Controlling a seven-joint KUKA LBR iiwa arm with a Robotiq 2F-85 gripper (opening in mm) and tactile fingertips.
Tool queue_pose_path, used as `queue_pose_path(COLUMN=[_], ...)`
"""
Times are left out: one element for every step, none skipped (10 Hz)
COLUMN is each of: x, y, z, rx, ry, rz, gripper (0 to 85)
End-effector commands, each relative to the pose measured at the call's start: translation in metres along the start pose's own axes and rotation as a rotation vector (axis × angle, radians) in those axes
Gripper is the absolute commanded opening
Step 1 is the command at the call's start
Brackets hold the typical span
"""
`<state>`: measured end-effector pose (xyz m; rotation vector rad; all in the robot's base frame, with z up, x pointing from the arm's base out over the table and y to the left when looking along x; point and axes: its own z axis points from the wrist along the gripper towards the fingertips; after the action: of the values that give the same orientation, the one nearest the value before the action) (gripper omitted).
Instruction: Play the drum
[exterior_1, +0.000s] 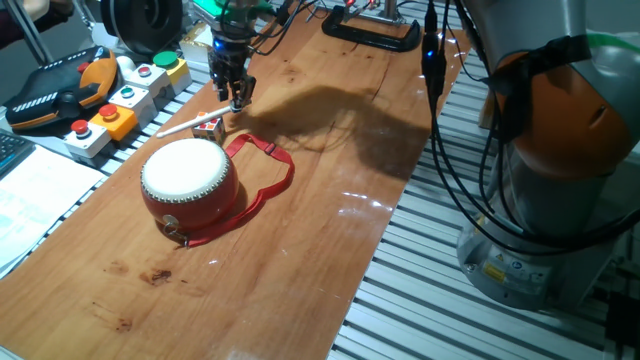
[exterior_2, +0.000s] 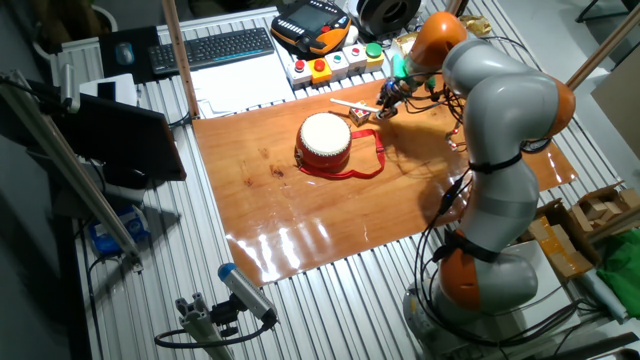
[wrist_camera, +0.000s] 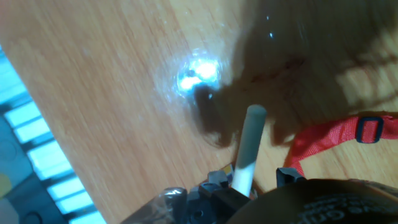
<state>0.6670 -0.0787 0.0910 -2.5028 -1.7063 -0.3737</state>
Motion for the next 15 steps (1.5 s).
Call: queue_pose_path(x=[-0.002, -0.003, -0.002, -0.001, -0.001, 0.000, 0.000, 0.001, 0.001, 0.001, 0.001, 0.001, 0.000, -0.001, -0.002], y=[0.000, 0.000, 0.000, 0.000, 0.000, -0.001, 0.000, 0.000, 0.000, 0.000, 0.000, 0.000, 0.000, 0.001, 0.001], z=[0.002, 0.003, 0.004, 0.005, 0.006, 0.007, 0.009, 0.010, 0.011, 0.012, 0.012, 0.014, 0.016, 0.017, 0.018], rx=[0.003, 0.010, 0.016, 0.023, 0.030, 0.032, 0.036, 0.039, 0.046, 0.050, 0.050, 0.050, 0.051, 0.052, 0.051], ry=[0.002, 0.001, 0.005, 0.010, 0.014, 0.016, 0.017, 0.021, 0.025, 0.027, 0.027, 0.027, 0.028, 0.031, 0.033], rz=[0.007, 0.016, 0.028, 0.036, 0.042, 0.044, 0.044, 0.051, 0.056, 0.063, 0.067, 0.072, 0.074, 0.079, 0.082], gripper=[45.7, 45.3, 45.3, 45.3, 45.0, 45.0, 44.3, 43.7, 42.7, 42.0, 41.3, 40.3, 39.0, 38.7, 38.7])
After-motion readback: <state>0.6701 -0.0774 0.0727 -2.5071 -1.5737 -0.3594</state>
